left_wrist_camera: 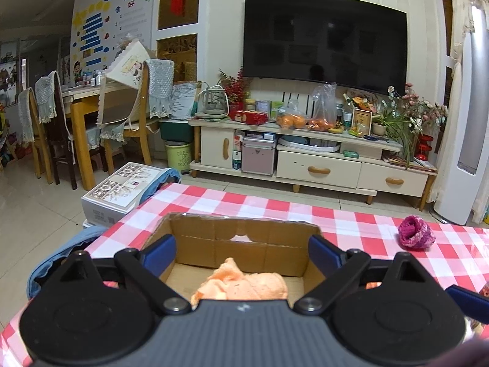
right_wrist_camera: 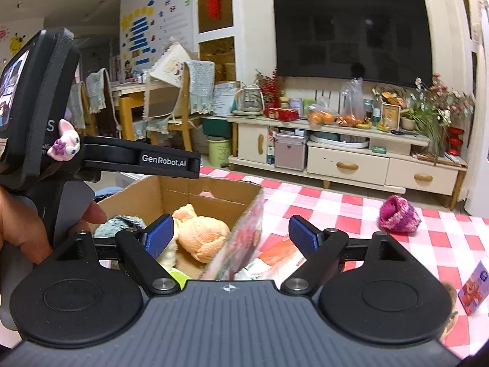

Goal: Organize soft objects
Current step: 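Open both tools to drop the plushes into the box, then bring both tools back from the box to the table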

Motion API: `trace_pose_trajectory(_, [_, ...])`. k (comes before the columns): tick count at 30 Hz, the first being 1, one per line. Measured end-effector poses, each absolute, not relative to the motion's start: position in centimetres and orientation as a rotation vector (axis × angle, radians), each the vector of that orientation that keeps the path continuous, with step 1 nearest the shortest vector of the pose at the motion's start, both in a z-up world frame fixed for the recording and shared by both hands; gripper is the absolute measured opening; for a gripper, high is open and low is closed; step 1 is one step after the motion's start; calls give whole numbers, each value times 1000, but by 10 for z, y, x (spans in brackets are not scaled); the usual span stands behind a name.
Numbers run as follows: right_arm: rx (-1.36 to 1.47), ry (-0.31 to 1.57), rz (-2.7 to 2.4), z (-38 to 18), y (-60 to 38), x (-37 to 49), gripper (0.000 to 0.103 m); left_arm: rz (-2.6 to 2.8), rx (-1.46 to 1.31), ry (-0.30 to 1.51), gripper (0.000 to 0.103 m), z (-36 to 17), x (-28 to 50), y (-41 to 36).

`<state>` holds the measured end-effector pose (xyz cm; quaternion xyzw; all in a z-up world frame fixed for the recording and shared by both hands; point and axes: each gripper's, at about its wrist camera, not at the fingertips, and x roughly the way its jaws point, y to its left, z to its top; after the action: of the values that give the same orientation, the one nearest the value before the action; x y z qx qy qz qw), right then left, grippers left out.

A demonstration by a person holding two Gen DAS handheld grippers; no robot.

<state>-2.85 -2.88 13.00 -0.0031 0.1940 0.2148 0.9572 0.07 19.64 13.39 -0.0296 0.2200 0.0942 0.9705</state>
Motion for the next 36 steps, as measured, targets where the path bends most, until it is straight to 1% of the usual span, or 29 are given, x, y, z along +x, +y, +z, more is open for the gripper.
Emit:
trace_pose_trajectory(23, [39, 393, 339, 123, -44, -27, 103, 133, -13, 450, 94, 132, 4, 147])
trace_pose_trajectory(27, [51, 395, 322, 121, -46, -26, 103, 124, -3, 452, 97, 131, 5, 140])
trace_pose_trajectory(36, [69, 393, 282, 118, -51, -25, 103, 103, 34, 461, 97, 128, 6, 122])
